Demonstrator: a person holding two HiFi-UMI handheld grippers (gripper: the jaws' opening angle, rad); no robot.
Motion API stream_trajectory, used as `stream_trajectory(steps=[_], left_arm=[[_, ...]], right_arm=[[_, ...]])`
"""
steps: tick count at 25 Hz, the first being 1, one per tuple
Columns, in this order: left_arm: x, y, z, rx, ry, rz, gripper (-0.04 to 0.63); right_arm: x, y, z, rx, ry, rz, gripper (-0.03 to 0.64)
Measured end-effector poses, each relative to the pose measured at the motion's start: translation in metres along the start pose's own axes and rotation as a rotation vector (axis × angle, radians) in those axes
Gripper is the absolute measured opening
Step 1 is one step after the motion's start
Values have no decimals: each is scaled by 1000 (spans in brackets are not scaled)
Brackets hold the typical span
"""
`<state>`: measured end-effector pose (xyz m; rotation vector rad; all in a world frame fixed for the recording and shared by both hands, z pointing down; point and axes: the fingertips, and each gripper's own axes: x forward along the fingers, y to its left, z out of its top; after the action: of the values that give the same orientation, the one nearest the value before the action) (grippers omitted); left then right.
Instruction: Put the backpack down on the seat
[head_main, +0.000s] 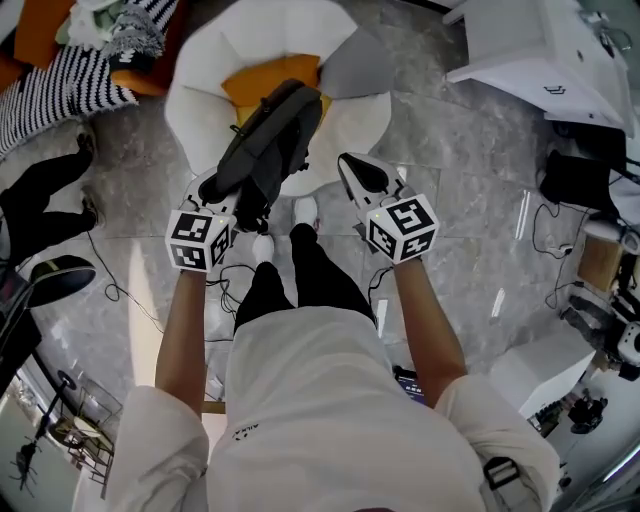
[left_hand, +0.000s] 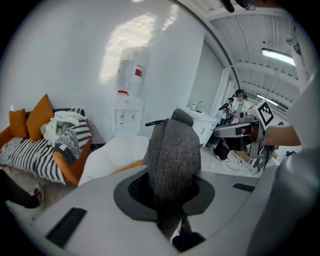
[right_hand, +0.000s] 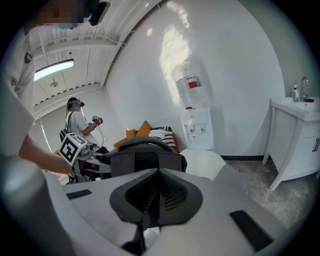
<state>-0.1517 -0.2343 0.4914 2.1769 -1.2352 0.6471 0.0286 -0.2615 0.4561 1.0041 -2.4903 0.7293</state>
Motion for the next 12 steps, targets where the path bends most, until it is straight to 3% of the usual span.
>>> stream_trajectory(steps=[12], left_arm=[[64, 27, -21, -58, 11, 79, 74]], right_arm=[[41, -36, -47, 66, 25, 26, 25]])
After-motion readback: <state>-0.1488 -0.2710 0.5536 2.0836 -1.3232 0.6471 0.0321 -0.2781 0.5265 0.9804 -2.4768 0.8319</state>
